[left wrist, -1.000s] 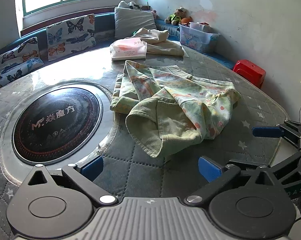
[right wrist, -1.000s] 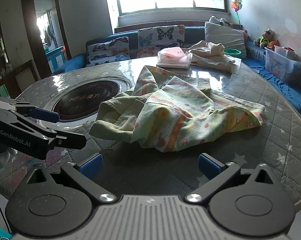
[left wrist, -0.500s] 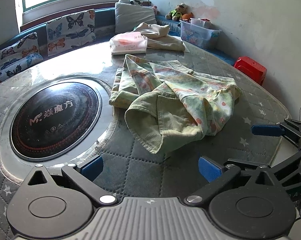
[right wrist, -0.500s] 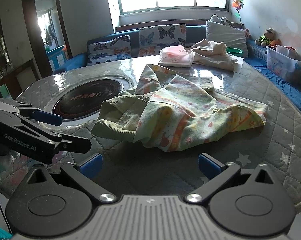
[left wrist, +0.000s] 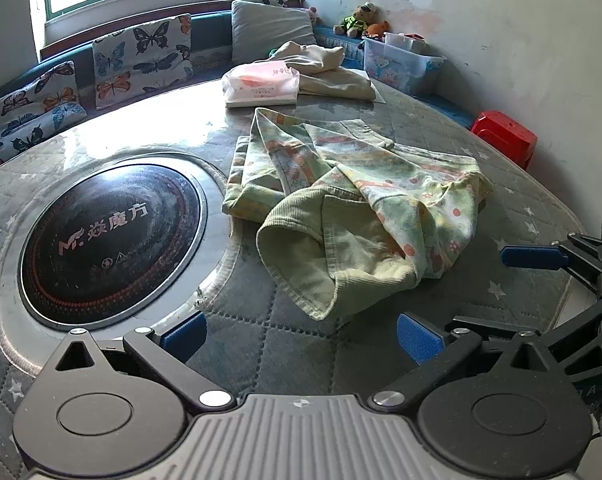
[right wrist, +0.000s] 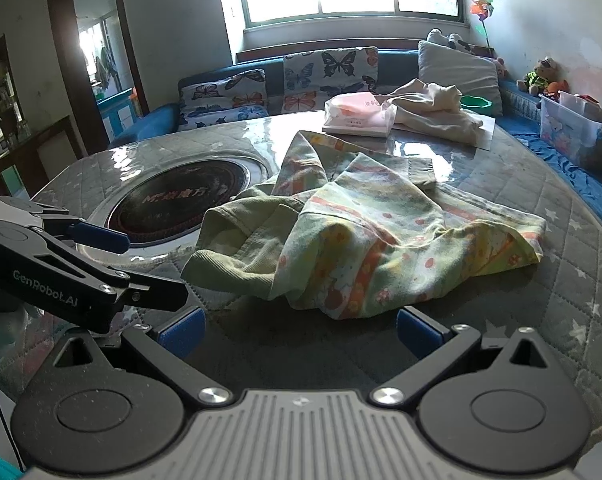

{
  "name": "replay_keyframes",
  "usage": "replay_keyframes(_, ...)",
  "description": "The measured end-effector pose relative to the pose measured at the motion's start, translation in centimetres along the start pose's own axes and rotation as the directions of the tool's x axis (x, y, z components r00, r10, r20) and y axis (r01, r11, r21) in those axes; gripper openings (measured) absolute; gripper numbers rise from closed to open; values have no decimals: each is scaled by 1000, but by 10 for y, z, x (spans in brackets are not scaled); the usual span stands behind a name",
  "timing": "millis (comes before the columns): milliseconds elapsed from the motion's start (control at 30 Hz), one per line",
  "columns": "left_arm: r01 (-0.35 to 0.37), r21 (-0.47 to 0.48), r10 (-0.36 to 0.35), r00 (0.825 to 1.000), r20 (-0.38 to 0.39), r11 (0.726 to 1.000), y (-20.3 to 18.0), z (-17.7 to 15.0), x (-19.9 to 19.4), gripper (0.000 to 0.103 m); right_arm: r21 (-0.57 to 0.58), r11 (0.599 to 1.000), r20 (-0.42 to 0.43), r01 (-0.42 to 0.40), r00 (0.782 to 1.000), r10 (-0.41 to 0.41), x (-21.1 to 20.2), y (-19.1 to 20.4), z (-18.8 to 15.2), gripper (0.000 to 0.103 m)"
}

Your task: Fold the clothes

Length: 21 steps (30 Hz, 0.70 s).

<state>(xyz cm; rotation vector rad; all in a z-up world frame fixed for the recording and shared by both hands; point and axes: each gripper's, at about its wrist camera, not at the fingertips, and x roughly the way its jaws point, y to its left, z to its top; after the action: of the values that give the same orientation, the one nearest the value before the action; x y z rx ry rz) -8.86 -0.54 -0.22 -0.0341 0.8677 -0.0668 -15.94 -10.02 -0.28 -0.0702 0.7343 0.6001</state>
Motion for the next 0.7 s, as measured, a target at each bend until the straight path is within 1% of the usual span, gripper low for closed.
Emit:
replay_keyframes(400, -14, 0, 14, 1000, 6, 1000, 10, 22, 6, 103, -9, 1000, -3, -17, 1000, 17, 12, -8, 16, 103)
replay_keyframes(700, -45, 17, 45, 999, 14, 999, 21, 50, 15, 103, -29, 999, 3, -21, 1000, 21, 29, -8, 36, 103)
